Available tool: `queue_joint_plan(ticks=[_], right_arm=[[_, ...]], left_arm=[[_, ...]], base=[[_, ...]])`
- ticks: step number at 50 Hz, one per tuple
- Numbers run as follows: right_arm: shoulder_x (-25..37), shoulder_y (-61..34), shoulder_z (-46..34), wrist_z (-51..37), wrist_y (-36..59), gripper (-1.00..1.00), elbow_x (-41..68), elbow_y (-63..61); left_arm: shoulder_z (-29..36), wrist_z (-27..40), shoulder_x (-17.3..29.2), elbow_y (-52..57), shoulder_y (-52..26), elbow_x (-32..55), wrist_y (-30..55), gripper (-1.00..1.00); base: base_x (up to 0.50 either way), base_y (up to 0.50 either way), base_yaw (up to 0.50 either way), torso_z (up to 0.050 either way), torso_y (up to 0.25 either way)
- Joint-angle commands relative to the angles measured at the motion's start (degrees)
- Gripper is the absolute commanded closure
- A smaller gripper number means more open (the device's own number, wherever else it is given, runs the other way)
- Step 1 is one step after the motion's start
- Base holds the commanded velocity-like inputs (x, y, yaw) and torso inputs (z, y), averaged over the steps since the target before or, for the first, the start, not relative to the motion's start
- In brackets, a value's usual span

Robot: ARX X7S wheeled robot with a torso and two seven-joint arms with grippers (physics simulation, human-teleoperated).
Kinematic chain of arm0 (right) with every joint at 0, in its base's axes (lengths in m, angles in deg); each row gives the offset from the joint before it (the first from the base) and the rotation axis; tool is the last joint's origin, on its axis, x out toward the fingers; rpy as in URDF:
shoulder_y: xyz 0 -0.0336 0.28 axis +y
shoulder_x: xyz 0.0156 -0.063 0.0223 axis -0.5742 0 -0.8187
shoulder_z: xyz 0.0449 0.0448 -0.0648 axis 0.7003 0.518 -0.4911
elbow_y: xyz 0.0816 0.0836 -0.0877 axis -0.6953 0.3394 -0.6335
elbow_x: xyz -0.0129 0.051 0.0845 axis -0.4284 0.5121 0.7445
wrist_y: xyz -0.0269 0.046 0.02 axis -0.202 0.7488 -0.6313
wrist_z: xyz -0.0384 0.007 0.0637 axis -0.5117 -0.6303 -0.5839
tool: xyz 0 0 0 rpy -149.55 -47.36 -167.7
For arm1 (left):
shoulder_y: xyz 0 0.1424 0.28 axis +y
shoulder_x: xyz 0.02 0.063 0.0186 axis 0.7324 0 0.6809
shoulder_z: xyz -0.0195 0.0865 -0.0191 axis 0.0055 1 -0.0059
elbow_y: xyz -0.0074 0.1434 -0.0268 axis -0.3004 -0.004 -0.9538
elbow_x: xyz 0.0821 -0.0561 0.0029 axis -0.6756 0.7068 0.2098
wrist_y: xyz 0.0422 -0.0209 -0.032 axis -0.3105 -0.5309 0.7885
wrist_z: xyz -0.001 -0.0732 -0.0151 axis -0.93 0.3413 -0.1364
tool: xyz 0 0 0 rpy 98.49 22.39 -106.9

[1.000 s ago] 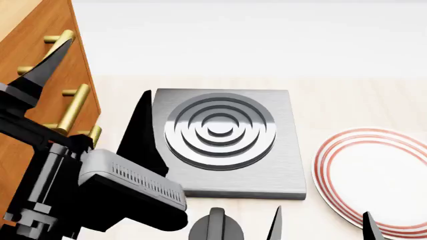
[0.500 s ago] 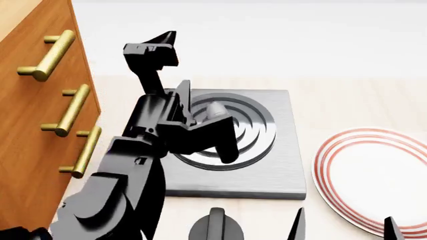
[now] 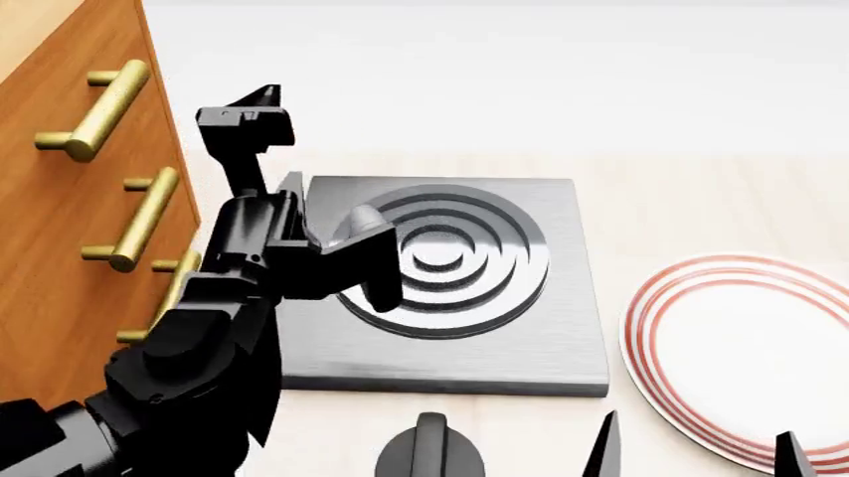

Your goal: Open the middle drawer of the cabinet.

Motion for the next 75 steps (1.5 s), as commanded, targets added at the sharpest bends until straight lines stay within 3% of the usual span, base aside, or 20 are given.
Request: queue_joint_plan(ticks=[1, 29, 75], right_arm=[[0.37, 0.24, -0.43, 0.0, -0.28, -1.0, 0.43, -0.49], [1.19, 0.55, -0.3, -0.67, -0.92, -1.0, 1.23, -0.5], [2.37, -0.38, -1.5, -1.71, -0.52, -1.0, 2.06, -0.08]], left_arm=[[1.59, 2.76, -0.2, -3.18, 0.34, 2.67, -2.19, -1.0], [1.12, 8.83, -0.2, -7.57, 4.22, 6.68, -5.07, -1.0], [0.82, 11.54, -0.2, -10.87, 9.85, 8.93, -10.29, -1.0]], base=[[0.0, 0.0, 0.0, 0.0, 0.0], [0.0, 0.0, 0.0, 0.0, 0.0], [0.0, 0.0, 0.0, 0.0, 0.0]])
